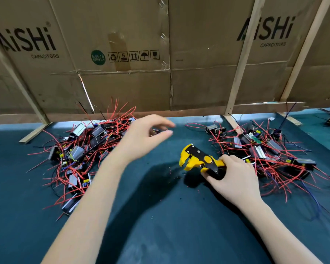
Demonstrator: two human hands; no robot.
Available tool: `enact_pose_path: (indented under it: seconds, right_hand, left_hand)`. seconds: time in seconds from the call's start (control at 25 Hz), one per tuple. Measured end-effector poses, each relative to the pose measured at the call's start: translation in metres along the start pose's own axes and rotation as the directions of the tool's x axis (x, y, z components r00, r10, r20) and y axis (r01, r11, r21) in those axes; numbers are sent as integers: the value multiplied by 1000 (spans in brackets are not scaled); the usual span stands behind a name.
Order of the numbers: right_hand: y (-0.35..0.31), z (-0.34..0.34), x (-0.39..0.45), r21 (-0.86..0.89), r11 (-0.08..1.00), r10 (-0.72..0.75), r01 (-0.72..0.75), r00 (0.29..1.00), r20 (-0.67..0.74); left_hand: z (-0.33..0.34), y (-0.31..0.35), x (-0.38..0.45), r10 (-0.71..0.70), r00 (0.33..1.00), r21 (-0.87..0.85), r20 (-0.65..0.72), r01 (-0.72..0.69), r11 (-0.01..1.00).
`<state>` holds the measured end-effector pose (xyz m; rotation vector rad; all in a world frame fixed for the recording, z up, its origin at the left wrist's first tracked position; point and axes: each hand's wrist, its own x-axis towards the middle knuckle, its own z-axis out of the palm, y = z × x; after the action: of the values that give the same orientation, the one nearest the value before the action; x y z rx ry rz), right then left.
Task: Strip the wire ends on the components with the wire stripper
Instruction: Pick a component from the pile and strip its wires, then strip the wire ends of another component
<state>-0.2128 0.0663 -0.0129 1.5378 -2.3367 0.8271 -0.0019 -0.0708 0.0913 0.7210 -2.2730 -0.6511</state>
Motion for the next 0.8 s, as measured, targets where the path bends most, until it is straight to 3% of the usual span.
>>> enact_pose_path:
  seconds: [0.08,0.16,0.24,0.36,0.48,0.8]
  right_hand:
    - [-5,-3,0,229,972,57,-58,998,10]
    - [-10,-2,1,507,850,136,-142,989,49]
    - [-10,-2,3,674,705,205,-221,973,104]
    - [-5,-2,5,770,571,247,-282,955,167]
    - [-2,-6,3,808,511,266,-293,948,176]
    - [1,-14,4,855,385,242,-347,932,269]
  left_hand:
    - [-25,-38,-21,-124,969,100,-214,148,984]
    - [-42,-67,-41,-210,879,132,-429,291,948]
    - [-51,-89,-56,-254,792,180,-555,412,893]
    - [-52,-109,-66,-353,768,285,-535,557,780]
    - [-45,-116,-72,-457,783,212,-422,576,790]
    - [-42,-105,-65,-262,777,171,-572,425,889]
